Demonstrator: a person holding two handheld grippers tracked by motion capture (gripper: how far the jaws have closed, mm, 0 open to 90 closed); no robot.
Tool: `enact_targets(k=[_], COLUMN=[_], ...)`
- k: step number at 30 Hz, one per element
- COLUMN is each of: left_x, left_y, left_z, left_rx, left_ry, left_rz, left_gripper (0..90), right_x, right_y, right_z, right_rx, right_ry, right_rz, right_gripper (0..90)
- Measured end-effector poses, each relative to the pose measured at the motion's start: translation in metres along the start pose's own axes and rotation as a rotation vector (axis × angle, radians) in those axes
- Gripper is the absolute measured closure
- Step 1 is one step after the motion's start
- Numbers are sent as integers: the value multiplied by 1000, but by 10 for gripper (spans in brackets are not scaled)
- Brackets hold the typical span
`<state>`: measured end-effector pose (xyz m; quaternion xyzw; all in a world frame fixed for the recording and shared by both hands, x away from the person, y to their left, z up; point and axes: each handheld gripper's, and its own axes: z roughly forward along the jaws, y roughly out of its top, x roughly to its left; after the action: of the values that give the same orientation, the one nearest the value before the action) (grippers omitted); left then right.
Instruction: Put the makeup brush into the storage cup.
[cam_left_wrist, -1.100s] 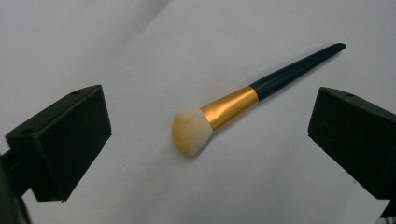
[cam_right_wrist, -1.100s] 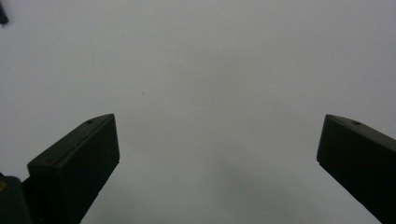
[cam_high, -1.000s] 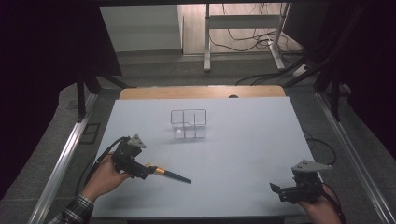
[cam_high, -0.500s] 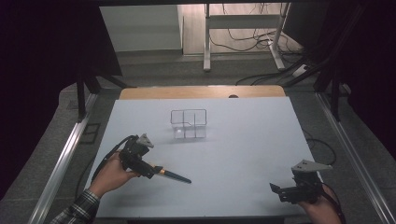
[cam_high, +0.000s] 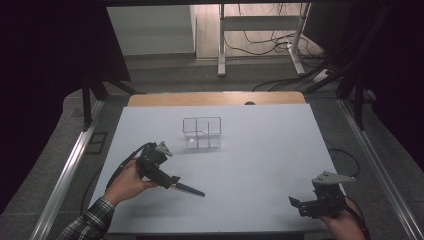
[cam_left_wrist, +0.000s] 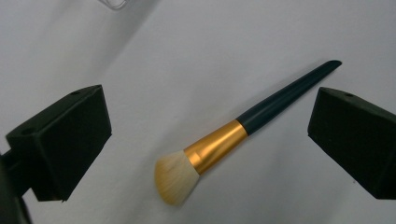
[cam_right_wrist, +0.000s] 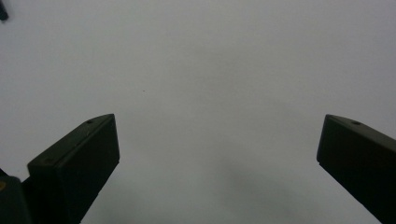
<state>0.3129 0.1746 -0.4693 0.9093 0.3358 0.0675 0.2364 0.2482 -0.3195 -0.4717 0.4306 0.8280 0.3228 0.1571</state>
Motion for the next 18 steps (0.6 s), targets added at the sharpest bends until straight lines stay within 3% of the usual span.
enact_targets(k=[18], left_x=[-1], left_y=[-10], left_z=[24], left_rx=[24], left_ry=[-43], left_rz=[22], left_gripper=[5], right_x=[0], right_y=[0], right_z=[1], right_rx=[11], right_ry=[5], right_rz=[-2], right_gripper=[0])
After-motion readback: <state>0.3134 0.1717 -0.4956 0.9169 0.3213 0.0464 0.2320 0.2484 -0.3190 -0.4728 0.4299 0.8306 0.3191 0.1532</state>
